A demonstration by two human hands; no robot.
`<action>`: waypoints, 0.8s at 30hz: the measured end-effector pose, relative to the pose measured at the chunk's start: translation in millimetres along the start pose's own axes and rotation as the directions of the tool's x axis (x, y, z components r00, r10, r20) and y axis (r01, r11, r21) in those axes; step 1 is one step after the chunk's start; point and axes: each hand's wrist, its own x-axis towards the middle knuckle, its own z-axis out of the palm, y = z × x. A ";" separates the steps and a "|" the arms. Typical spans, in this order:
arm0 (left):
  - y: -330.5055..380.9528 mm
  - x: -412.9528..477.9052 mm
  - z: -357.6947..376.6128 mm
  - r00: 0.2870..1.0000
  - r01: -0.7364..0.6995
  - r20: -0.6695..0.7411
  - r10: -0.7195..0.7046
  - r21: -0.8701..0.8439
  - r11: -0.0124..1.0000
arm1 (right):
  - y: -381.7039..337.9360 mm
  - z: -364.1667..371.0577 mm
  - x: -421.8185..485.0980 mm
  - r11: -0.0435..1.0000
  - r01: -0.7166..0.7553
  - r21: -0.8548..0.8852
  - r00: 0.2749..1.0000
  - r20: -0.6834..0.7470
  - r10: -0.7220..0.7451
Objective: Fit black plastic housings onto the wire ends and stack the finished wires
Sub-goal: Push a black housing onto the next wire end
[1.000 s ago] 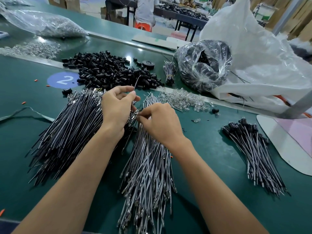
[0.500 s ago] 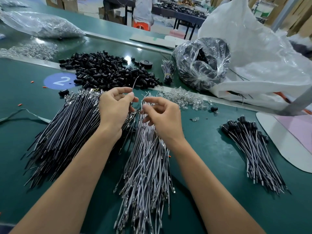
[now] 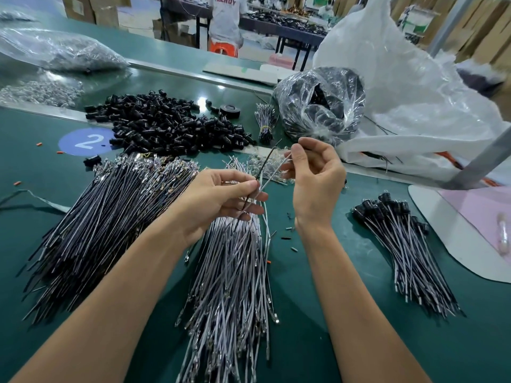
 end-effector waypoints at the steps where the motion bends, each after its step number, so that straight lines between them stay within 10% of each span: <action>1: -0.5 -0.2 -0.3 1.000 -0.006 0.009 0.006 0.003 1.000 | 0.6 -0.6 0.5 1.000 0.007 -0.005 1.000 0.001 -0.007; 12: -7.7 2.3 3.8 0.999 -0.040 0.000 0.040 0.014 0.999 | 2.5 6.6 -8.0 0.998 0.013 -0.060 1.000 -0.023 -0.014; 21: -5.1 0.0 8.6 0.993 -0.091 -0.068 0.095 0.063 0.994 | -7.7 -10.7 -11.0 0.966 -0.259 -0.001 0.928 0.275 0.249; 24: -8.2 1.5 7.8 0.946 -0.220 -0.163 0.281 0.317 0.923 | -13.3 -37.7 6.1 0.937 -0.320 0.137 0.930 0.233 0.284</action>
